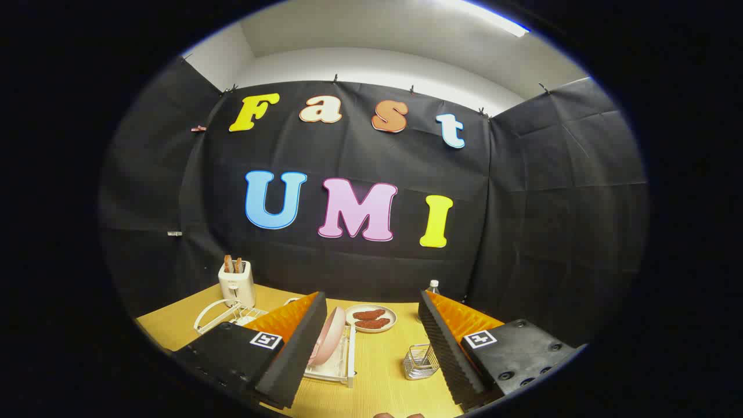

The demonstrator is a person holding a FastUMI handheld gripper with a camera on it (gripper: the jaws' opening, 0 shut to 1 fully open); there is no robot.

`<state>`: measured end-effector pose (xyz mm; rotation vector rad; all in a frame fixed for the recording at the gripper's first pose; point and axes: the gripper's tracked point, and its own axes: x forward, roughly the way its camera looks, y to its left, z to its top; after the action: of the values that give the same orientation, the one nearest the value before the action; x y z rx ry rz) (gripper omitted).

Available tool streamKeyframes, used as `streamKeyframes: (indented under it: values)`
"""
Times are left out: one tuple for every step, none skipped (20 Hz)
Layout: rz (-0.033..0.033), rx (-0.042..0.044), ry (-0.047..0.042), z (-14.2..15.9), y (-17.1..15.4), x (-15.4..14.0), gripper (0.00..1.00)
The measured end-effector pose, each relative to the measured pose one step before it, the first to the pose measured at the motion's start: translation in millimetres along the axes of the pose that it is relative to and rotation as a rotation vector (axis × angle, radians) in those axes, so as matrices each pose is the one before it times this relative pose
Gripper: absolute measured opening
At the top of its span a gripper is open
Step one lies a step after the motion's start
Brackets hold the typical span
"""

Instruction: Take the plate from the dish rack, then take the spoon from the basket and place it into the plate.

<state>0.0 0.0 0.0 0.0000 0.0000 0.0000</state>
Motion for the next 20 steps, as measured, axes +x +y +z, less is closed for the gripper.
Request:
streamKeyframes:
  values:
    - [0.00491, -0.00126, 0.00676, -1.29, 1.9, 0.85, 0.97]
    - [0.00652, -0.00679, 0.00623, -0.4, 1.67, 0.64, 0.97]
    - [0.00758, -0.01282, 0.00396, 0.08, 0.49, 0.2, 0.97]
    - [0.00472, -0.00901, 0.00241, 0.23, 0.48, 0.66, 0.97]
    - [0.00432, -0.00601, 0.00248, -0.28, 0.96, 0.41, 0.97]
    - [0.00365, -0.00158, 0.00612, -1.75, 0.41, 2.17, 0.97]
    - [0.0023, 0.00236, 0.0054, -1.7, 0.43, 1.74, 0.97]
    - [-0.0003, 0.0022, 0.00536, -1.56, 0.34, 1.81, 0.97]
    - [0.00177, 0.00221, 0.00928, -3.03, 0.4, 1.6, 0.97]
    - [0.00378, 0.0003, 0.00791, -2.46, 2.14, 0.91, 0.97]
    - [0.00288, 0.0007, 0.00678, -2.03, 1.34, 0.54, 0.97]
    - [0.00204, 0.00105, 0.00658, -1.75, 1.16, 0.79, 0.97]
    - [0.00162, 0.00299, 0.00611, -2.01, 0.54, 0.89, 0.97]
    - [0.00127, 0.00519, 0.00371, -1.19, 0.71, 0.64, 0.97]
    - [0.00205, 0.00563, 0.00308, -0.15, 1.21, 1.49, 0.97]
    - [0.00073, 0.00391, 0.00198, -0.01, 0.34, 1.63, 0.97]
    - [0.00186, 0.00172, 0.00181, -0.15, 0.51, 1.95, 0.97]
    - [0.00148, 0.00082, 0.00254, 0.37, 0.71, 2.07, 0.97]
    - [0.0005, 0.00041, 0.0065, -1.29, 0.91, 2.74, 0.97]
    - [0.00222, 0.00175, 0.01306, -2.33, 0.65, 4.05, 0.97]
